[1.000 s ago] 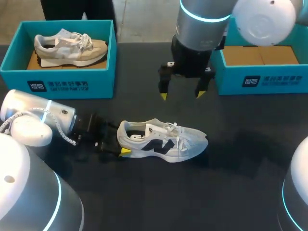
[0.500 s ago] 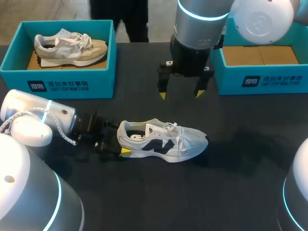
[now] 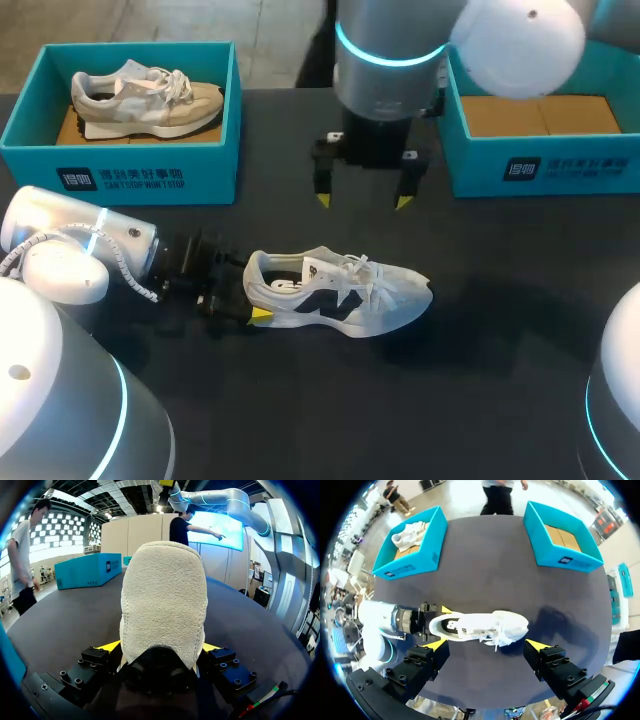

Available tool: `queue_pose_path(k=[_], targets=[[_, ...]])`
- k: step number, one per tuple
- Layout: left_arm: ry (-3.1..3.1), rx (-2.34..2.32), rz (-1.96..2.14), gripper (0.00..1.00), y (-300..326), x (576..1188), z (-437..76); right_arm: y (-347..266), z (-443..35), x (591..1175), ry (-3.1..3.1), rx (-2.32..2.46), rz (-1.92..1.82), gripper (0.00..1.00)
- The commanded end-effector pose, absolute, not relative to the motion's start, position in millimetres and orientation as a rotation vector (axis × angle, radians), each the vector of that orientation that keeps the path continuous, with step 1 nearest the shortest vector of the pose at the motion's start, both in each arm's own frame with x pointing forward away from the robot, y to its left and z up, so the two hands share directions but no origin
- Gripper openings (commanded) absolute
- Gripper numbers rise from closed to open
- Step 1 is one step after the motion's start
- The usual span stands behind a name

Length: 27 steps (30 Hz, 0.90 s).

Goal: Take the shoe out of the shoebox, open the shoe tongue, remove and reinsert the insole, then place the shoe into the shoebox

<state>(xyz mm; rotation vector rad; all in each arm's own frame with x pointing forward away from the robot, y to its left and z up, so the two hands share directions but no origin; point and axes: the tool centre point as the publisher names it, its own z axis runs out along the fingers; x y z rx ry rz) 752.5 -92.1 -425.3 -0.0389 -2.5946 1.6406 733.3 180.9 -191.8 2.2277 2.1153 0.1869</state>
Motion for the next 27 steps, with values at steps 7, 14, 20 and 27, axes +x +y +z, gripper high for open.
queue_pose_path(k=[7, 14, 20, 27], targets=[[-2.596, -0.039, 1.637, 0.00, -96, 756, -430, 222, -208, 730, 2.035, 2.237, 0.057, 1.00], [-2.596, -0.039, 1.637, 0.00, -96, 756, -430, 238, -222, 726, 1.996, 2.270, 0.021, 1.00], [-2.596, -0.039, 1.637, 0.00, -96, 756, -430, 251, -238, 722, 1.991, 2.297, -0.001, 1.00], [-2.596, -0.039, 1.637, 0.00, -96, 756, -430, 257, -257, 718, 1.982, 2.333, -0.013, 1.00]])
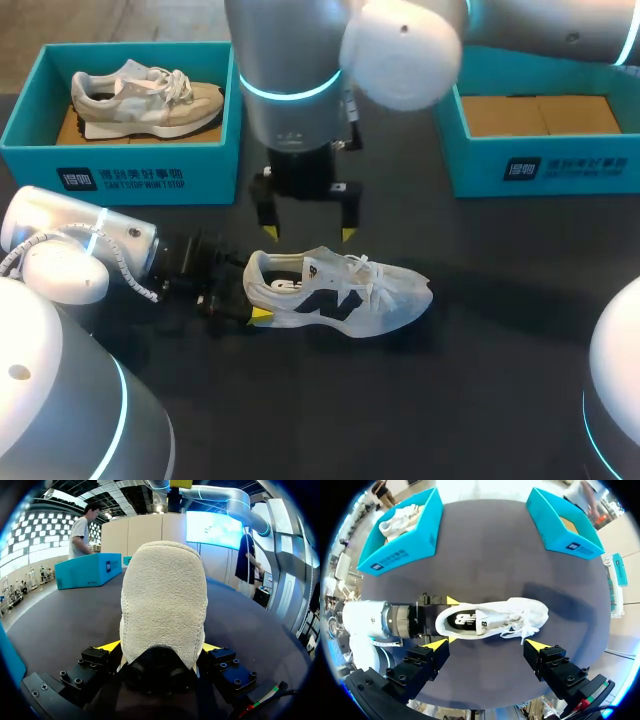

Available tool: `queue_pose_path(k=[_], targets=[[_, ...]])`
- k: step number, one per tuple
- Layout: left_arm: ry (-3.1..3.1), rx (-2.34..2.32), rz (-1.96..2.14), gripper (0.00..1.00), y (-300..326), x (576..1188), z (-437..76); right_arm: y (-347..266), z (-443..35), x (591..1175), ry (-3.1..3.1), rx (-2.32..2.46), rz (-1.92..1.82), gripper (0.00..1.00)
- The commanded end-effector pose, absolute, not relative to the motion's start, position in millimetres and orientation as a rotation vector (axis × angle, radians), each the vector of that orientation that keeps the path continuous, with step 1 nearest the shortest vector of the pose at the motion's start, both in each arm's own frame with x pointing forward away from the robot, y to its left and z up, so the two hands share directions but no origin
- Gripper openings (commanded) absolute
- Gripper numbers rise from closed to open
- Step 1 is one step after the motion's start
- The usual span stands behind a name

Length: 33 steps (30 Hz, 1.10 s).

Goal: Take the shoe out of the shoebox, open the shoe tongue, remove and reinsert the insole, then place the shoe into the shoebox

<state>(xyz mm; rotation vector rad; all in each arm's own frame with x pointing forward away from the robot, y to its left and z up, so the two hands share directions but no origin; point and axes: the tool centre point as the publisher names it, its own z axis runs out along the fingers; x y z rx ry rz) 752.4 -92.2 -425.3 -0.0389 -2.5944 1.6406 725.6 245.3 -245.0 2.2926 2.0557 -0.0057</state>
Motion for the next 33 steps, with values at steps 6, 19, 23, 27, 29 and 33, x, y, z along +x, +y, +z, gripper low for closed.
queue_pose_path(k=[6, 19, 23, 27, 29, 33], targets=[[-2.596, -0.039, 1.637, 0.00, -96, 756, -430, 261, -269, 715, 1.958, 2.334, -0.054, 1.00], [-2.596, -0.039, 1.637, 0.00, -96, 756, -430, 254, -297, 722, 1.934, 2.283, -0.138, 1.00], [-2.596, -0.039, 1.637, 0.00, -96, 756, -430, 251, -305, 726, 1.925, 2.269, -0.168, 1.00], [-2.596, -0.039, 1.637, 0.00, -96, 756, -430, 249, -311, 728, 1.920, 2.261, -0.188, 1.00], [-2.596, -0.039, 1.637, 0.00, -96, 756, -430, 249, -314, 730, 1.919, 2.250, -0.204, 1.00], [-2.596, -0.039, 1.637, 0.00, -96, 756, -430, 247, -322, 732, 1.912, 2.237, -0.229, 1.00]])
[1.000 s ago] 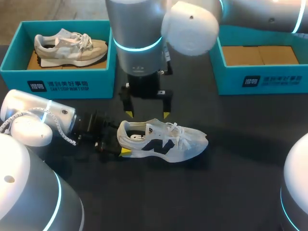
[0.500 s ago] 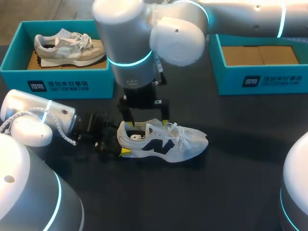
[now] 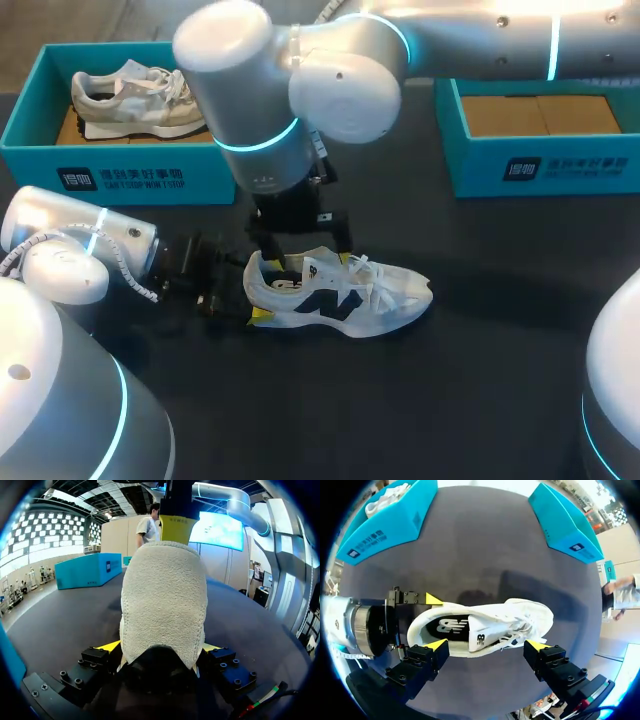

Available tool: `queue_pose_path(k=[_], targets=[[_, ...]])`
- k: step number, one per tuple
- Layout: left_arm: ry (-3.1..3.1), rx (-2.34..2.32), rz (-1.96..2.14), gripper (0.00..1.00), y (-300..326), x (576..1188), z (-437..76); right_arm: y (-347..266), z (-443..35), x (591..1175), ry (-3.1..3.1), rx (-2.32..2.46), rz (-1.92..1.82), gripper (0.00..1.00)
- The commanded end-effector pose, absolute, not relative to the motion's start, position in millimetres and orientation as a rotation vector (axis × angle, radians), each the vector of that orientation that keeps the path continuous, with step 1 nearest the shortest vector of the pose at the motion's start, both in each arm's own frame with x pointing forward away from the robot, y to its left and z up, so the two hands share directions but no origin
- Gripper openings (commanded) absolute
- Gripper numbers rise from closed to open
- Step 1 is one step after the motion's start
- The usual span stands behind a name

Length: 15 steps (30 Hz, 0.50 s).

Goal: Take the shoe out of the shoebox, open the shoe tongue, remove and reinsert the insole, then place the shoe into the shoebox

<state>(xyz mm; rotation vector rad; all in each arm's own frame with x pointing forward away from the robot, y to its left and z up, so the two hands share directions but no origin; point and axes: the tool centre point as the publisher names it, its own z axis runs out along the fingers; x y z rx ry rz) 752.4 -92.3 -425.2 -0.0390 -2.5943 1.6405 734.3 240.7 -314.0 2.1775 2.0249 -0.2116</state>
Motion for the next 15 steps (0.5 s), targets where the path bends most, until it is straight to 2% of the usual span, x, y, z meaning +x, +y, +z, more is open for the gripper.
queue_pose_path(k=[1, 15], targets=[[-2.596, -0.039, 1.637, 0.00, -96, 756, -430, 246, -324, 732, 1.911, 2.237, -0.233, 1.00], [-2.596, -0.039, 1.637, 0.00, -96, 756, -430, 238, -352, 733, 1.897, 2.243, -0.299, 1.00]])
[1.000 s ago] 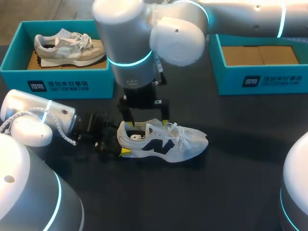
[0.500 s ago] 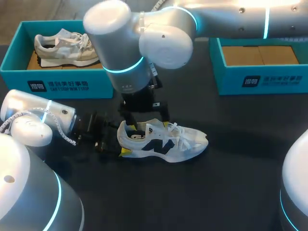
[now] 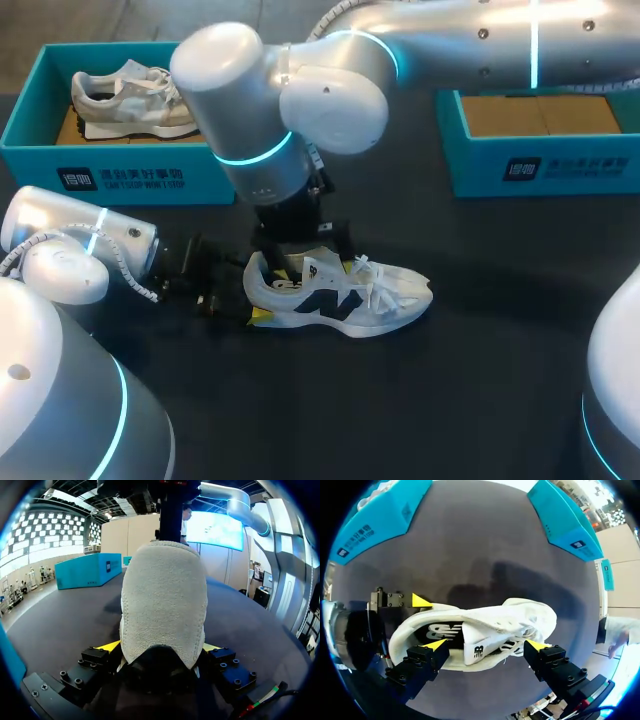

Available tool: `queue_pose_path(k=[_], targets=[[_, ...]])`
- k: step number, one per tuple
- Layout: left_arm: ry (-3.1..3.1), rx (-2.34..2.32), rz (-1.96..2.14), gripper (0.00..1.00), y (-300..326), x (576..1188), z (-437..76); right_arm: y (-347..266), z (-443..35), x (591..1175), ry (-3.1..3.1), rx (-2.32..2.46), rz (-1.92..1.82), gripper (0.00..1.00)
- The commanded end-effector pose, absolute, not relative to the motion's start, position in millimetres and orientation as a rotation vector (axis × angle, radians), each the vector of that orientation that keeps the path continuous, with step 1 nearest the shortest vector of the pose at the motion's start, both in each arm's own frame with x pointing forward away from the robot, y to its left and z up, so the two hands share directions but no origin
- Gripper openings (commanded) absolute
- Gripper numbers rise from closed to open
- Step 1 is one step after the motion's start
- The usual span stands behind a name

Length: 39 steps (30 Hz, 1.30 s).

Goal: Take the shoe out of the shoebox, open the shoe tongue, remove and reinsert the insole, then place the shoe into the shoebox

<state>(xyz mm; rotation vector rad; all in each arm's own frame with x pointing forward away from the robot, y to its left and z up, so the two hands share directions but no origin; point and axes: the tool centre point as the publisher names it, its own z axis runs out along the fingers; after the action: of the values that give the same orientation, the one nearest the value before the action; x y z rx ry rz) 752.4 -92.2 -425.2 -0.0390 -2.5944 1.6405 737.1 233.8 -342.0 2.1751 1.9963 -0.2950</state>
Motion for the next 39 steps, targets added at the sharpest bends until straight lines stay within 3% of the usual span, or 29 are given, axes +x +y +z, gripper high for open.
queue_pose_path(k=[1, 27, 29, 32, 35, 39], targets=[[-2.596, -0.039, 1.637, 0.00, -96, 756, -430, 237, -354, 733, 1.897, 2.243, -0.302, 1.00], [-2.596, -0.039, 1.637, 0.00, -96, 756, -430, 222, -365, 730, 1.754, 2.260, -0.531, 1.00], [-2.596, -0.039, 1.637, 0.00, -96, 756, -430, 220, -363, 729, 1.742, 2.268, -0.536, 0.82], [-2.596, -0.039, 1.637, 0.00, -96, 756, -430, 216, -361, 728, 1.719, 2.284, -0.542, 0.75], [-2.596, -0.039, 1.637, 0.00, -96, 756, -430, 214, -357, 728, 1.701, 2.296, -0.543, 0.53], [-2.596, -0.039, 1.637, 0.00, -96, 756, -430, 210, -353, 728, 1.686, 2.304, -0.546, 0.40]])
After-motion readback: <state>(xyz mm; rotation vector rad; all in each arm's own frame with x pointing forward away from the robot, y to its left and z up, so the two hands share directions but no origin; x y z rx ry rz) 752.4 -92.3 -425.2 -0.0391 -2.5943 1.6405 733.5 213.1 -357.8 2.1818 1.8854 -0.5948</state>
